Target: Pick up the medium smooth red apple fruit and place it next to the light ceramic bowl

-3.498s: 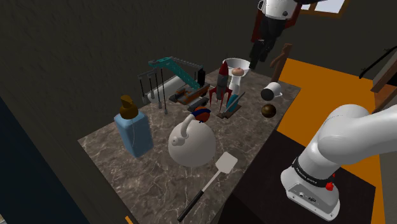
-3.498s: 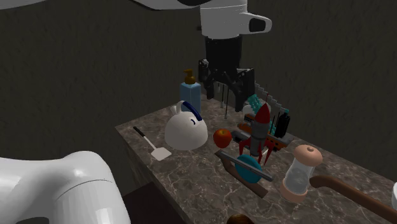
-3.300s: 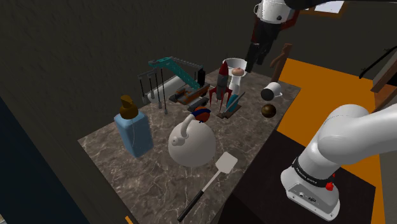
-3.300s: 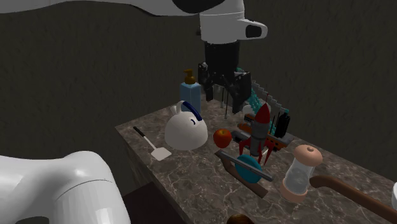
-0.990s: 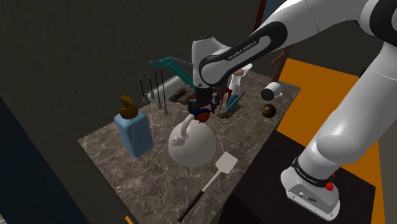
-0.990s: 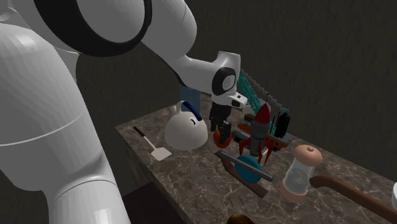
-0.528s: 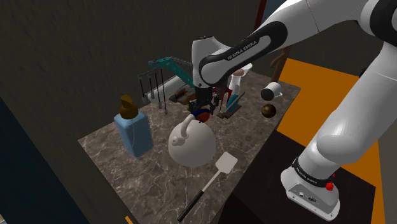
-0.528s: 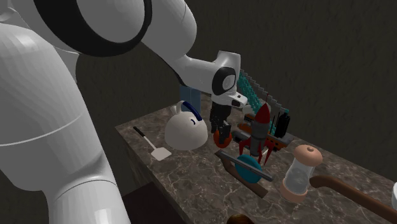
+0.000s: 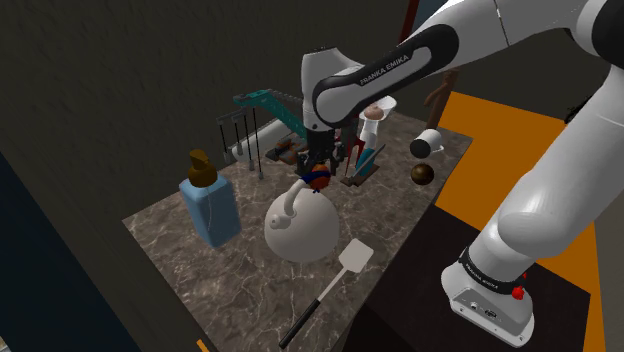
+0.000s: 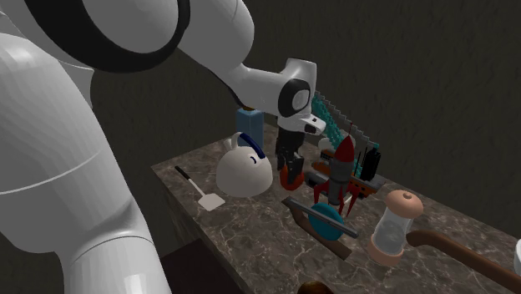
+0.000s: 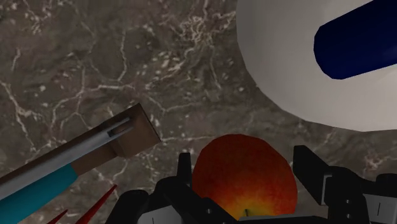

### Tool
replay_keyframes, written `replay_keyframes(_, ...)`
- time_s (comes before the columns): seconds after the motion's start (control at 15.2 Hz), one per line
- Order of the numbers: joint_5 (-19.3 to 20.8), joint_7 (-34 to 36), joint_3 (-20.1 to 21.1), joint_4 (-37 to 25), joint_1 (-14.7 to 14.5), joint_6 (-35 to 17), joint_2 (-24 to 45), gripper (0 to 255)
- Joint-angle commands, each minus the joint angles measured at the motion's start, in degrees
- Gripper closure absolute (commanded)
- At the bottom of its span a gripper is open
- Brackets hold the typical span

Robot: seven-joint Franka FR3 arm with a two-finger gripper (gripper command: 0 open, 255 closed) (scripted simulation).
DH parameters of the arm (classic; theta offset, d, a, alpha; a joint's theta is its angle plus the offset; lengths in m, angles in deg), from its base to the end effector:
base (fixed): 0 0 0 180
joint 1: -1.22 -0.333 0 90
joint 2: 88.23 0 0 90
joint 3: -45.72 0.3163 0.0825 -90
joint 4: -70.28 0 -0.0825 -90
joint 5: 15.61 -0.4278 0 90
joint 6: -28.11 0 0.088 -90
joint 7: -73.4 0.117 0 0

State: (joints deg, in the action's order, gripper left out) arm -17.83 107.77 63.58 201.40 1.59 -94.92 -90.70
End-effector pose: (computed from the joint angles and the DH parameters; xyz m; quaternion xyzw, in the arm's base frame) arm 0.5055 0.1610 0.3237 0.9861 -0.1583 -0.0489 0.0137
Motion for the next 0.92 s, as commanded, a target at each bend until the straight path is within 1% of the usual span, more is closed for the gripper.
replay_keyframes(0.0,-0.33,-0.26,-0.07,-0.64,0.03,1.68,-1.06,255)
replay_keyframes(0.86,-1.40,-1.06,-0.55,-6.54,0.11,11.81,-5.45,255)
